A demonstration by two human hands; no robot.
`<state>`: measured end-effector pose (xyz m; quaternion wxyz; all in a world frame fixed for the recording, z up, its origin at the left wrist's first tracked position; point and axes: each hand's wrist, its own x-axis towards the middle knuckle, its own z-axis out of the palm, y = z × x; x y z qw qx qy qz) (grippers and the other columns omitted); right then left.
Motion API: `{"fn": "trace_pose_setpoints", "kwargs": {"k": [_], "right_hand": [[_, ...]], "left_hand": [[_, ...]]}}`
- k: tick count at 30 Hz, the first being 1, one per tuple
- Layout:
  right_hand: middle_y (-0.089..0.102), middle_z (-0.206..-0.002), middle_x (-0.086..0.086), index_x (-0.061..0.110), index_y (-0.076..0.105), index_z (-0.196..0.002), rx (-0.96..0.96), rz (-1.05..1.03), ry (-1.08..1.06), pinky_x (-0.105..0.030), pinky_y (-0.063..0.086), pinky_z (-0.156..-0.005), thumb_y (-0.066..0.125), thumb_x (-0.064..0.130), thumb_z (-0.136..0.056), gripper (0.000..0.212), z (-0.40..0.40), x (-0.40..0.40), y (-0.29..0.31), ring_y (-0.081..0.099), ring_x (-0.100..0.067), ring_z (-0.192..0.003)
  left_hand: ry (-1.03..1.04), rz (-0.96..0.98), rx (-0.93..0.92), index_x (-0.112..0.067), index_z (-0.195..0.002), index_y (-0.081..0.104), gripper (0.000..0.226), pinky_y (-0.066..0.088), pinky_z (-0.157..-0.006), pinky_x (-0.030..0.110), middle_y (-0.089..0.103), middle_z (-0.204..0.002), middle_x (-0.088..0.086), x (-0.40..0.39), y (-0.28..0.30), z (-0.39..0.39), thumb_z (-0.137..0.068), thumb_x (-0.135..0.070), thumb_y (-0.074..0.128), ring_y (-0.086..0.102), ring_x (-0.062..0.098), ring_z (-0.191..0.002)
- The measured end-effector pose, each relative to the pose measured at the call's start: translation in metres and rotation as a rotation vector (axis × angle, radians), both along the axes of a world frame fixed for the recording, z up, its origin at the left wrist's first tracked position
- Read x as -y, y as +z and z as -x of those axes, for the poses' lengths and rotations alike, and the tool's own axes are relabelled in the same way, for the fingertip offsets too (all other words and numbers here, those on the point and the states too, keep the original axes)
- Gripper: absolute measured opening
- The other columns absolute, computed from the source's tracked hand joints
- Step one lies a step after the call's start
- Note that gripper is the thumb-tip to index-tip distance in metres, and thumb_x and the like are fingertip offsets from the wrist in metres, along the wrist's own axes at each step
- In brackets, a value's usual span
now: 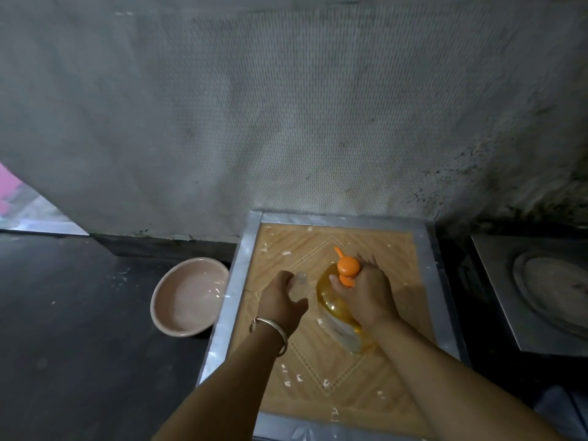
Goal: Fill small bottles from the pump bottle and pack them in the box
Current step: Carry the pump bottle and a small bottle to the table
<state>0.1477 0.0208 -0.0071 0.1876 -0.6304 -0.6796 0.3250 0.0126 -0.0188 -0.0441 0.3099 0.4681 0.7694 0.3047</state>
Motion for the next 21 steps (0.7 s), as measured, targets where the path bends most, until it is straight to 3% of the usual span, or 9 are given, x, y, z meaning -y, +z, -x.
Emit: {"fn": "trace_pose_setpoints", "kwargs": {"k": [5,7,9,11,13,15,18,21], "right_hand": [[0.058,-0.130,-0.014,0.004,0.063,-0.108,-0.051,-0.035,0.149,-0.035,0.028,-0.113,0.064,0.021,-0.086,0.028,0.032,0.015,0.061,0.041,-0.026,-0.133],[0.050,-0.139,-0.009,0.007,0.058,-0.118,-0.082,-0.050,0.238,-0.023,0.022,-0.113,0.062,0.022,-0.088,0.034,0.049,0.022,0.090,0.034,-0.022,-0.138],[0.044,-0.144,-0.010,0.006,0.054,-0.126,-0.101,-0.071,0.334,-0.017,0.022,-0.105,0.060,0.022,-0.089,0.040,0.070,0.031,0.119,0.032,-0.022,-0.138],[0.036,-0.149,-0.014,0.003,0.050,-0.131,-0.096,-0.092,0.411,-0.021,0.018,-0.110,0.060,0.021,-0.089,0.047,0.092,0.039,0.141,0.025,-0.024,-0.142],[0.031,-0.152,-0.013,0.003,0.050,-0.132,-0.087,-0.128,0.495,-0.026,0.019,-0.113,0.062,0.023,-0.088,0.050,0.121,0.052,0.160,0.017,-0.024,-0.145],[0.032,-0.151,-0.012,0.003,0.053,-0.129,-0.079,-0.171,0.562,-0.027,0.021,-0.113,0.062,0.026,-0.087,0.048,0.149,0.067,0.172,0.015,-0.025,-0.146],[0.036,-0.149,-0.018,0.000,0.058,-0.123,-0.083,-0.216,0.674,-0.029,0.027,-0.109,0.061,0.025,-0.087,0.043,0.192,0.103,0.193,0.023,-0.030,-0.143],[0.040,-0.144,-0.023,-0.002,0.058,-0.120,-0.093,-0.253,0.780,-0.031,0.033,-0.102,0.061,0.025,-0.087,0.043,0.239,0.149,0.211,0.036,-0.034,-0.135]], "left_hand": [[0.075,-0.058,-0.014,-0.010,-0.108,0.054,0.036,0.035,-0.070,0.014,0.053,-0.094,-0.004,0.021,0.058,0.028,-0.075,-0.011,0.070,0.050,0.012,-0.086],[0.130,-0.093,-0.009,-0.010,-0.104,0.055,0.033,0.035,-0.060,0.007,0.053,-0.088,-0.006,0.035,0.081,0.042,-0.075,-0.010,0.070,0.051,0.008,-0.078],[0.216,-0.129,-0.009,-0.012,-0.100,0.055,0.030,0.036,-0.058,0.006,0.052,-0.081,-0.010,0.054,0.103,0.058,-0.074,-0.010,0.070,0.048,0.002,-0.073],[0.297,-0.165,-0.010,-0.019,-0.093,0.053,0.028,0.041,-0.066,0.012,0.052,-0.080,-0.011,0.072,0.122,0.073,-0.073,-0.009,0.070,0.052,0.010,-0.080],[0.393,-0.203,-0.019,-0.028,-0.083,0.048,0.029,0.047,-0.078,0.029,0.055,-0.085,-0.005,0.095,0.140,0.095,-0.075,-0.010,0.070,0.056,0.019,-0.088],[0.478,-0.215,-0.029,-0.030,-0.077,0.045,0.029,0.047,-0.079,0.034,0.060,-0.089,0.001,0.119,0.157,0.116,-0.077,-0.015,0.070,0.057,0.020,-0.087],[0.613,-0.230,0.017,-0.020,-0.087,0.046,0.025,0.043,-0.069,0.026,0.064,-0.093,0.008,0.164,0.176,0.153,-0.078,-0.017,0.069,0.058,0.019,-0.082],[0.691,-0.254,0.016,-0.017,-0.090,0.047,0.031,0.043,-0.069,0.023,0.062,-0.090,0.004,0.221,0.192,0.189,-0.074,-0.015,0.072,0.059,0.019,-0.082]]}}
